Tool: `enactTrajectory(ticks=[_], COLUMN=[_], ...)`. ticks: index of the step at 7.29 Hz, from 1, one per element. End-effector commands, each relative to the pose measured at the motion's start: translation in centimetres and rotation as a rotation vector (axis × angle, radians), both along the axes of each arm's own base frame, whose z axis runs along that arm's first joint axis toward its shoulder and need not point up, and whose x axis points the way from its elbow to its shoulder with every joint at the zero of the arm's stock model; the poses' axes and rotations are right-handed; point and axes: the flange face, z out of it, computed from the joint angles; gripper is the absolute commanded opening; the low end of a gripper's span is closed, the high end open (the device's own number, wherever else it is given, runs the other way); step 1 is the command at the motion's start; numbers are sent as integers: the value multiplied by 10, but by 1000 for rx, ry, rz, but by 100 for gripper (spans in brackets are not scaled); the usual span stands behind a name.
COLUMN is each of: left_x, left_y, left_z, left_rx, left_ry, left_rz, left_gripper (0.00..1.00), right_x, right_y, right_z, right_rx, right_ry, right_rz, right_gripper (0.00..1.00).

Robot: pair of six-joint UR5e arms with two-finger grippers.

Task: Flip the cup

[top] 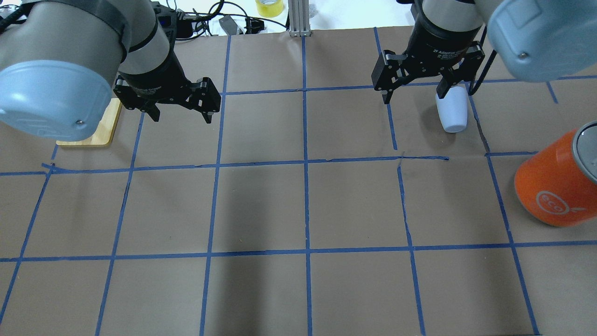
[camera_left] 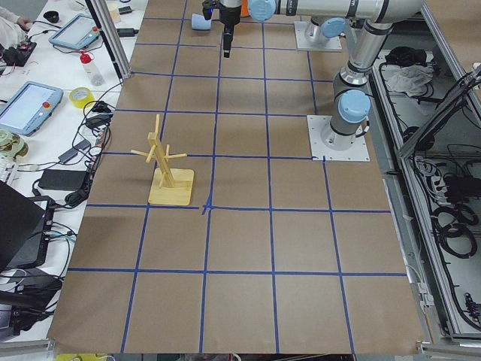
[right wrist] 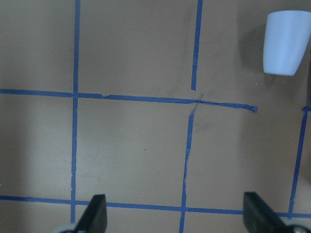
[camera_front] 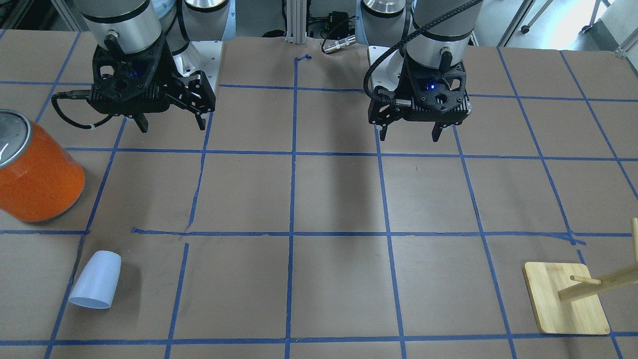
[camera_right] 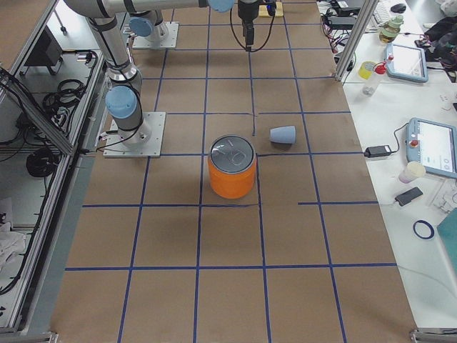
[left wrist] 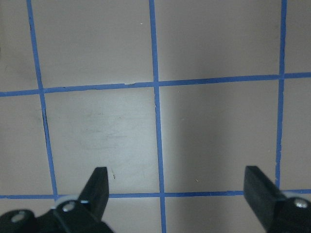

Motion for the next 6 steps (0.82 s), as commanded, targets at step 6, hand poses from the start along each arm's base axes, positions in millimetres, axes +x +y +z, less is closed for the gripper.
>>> enactTrajectory(ticks=[6], left_x=[5], left_y=[-2], left_z=[8], left_rx=[0], left_ry=[-1], left_rz=[-6], left_gripper=[100], right_x=[-1], right_y=[-2], right_z=[3], right_rx=[-14], right_ry=[-2], right_rz=[-13], right_gripper=[100])
